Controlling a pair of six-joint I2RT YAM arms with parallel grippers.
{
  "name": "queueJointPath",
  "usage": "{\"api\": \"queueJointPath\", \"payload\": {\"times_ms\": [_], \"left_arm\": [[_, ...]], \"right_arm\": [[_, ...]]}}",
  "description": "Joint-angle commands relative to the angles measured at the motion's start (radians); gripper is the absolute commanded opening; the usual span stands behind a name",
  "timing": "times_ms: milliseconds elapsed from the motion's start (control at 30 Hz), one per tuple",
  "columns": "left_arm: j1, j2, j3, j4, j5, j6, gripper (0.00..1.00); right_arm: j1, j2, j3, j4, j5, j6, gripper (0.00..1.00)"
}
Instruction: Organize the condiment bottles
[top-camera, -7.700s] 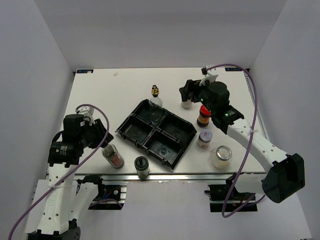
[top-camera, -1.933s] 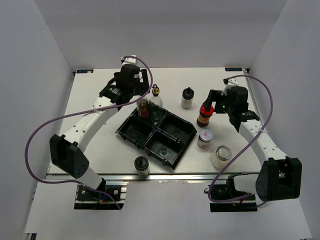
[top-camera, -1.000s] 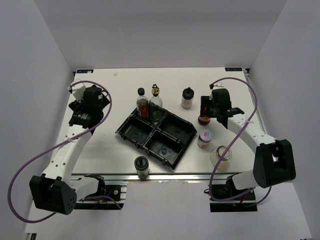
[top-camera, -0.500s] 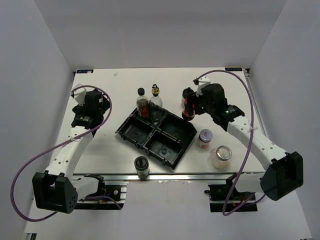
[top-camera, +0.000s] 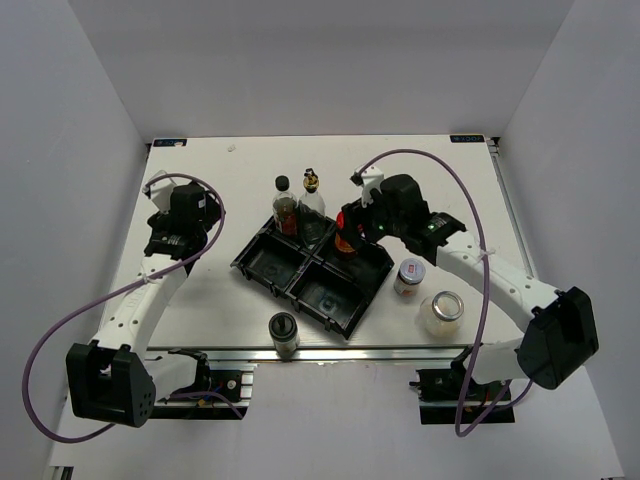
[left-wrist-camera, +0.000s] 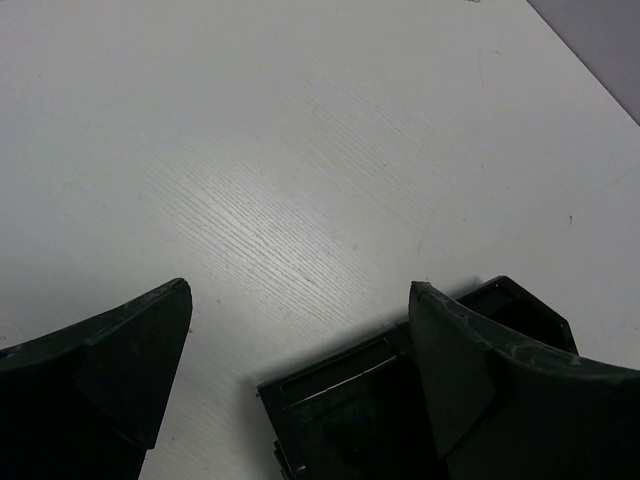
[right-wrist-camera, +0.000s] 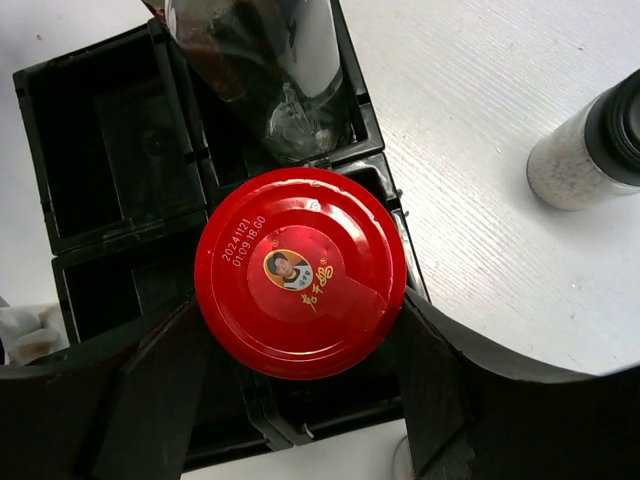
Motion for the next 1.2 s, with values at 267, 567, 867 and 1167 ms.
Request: {"api": "queueJointPath", "payload": {"times_ms": [267, 567, 867, 1167], "left_arm": [[0.006, -0.041, -0.043, 0.030, 0.055, -0.006, 0.98], [0.006, -0.049, -0.063, 0.039, 0.066, -0.020, 0.98], [0.006, -0.055, -0.061, 0.030, 0.083, -0.020, 0.98], [0.006, -0.036, -0.057, 0.020, 0.094, -0.023, 0.98]], "right_arm": [[0.013, 0.105, -0.080, 0.377, -0.020, -0.004, 0.04], [0.016, 0.042, -0.122, 0.313, 0.035, 0.019, 0.85], [0.016, -0.174, -0.177, 0.083, 0.249, 0.090, 0.89], [-0.080, -0.261, -0.263, -0.241, 0.504, 0.329, 0.89]]}}
